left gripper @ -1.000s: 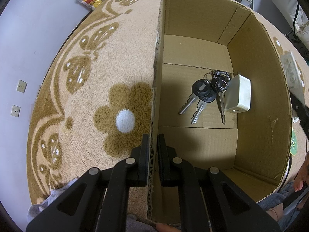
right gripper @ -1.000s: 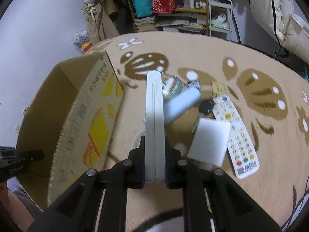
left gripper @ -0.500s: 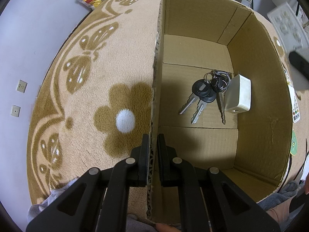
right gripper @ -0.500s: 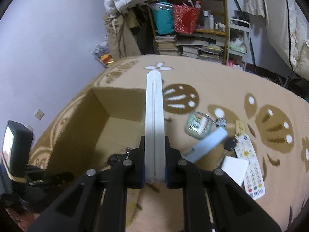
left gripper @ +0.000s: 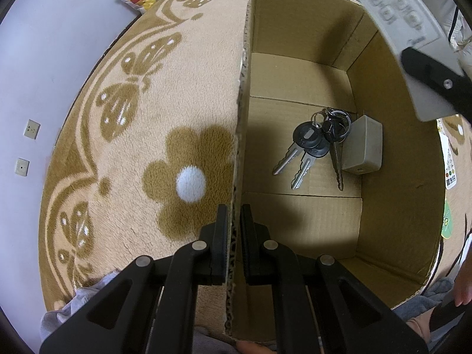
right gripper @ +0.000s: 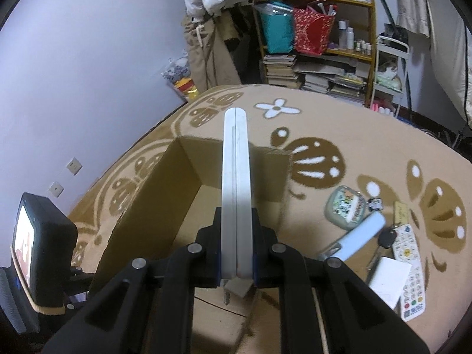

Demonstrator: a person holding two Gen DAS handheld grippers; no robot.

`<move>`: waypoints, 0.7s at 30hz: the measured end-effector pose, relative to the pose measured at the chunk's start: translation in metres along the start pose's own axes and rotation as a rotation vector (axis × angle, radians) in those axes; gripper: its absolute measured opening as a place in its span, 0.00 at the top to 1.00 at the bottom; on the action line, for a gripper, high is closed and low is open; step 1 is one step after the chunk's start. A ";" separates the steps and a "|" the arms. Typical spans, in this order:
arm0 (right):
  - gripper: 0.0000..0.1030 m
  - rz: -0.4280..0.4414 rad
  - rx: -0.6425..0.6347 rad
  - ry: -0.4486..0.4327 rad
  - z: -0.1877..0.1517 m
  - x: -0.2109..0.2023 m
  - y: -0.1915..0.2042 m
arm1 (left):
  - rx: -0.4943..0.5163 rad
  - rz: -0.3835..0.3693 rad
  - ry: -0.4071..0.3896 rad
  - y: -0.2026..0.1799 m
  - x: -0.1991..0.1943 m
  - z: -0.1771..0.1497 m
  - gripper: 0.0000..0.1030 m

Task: Organize rigid objects
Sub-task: 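Carry the white remote into the box and lower it beside the keys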

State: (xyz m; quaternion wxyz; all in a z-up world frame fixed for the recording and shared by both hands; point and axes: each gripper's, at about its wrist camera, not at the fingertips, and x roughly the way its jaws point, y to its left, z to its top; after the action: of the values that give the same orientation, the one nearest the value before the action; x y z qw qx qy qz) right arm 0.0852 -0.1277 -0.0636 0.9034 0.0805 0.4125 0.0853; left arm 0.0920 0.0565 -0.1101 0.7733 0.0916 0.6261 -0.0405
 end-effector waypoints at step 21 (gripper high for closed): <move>0.85 -0.039 -0.037 0.064 -0.014 0.023 0.010 | 0.001 -0.003 -0.001 -0.001 -0.001 0.001 0.93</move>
State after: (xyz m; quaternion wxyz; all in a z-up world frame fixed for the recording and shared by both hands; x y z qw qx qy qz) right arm 0.0890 -0.1120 -0.0874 0.8926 0.0531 0.4409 0.0777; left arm 0.0930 0.0557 -0.1093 0.7734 0.0912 0.6259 -0.0419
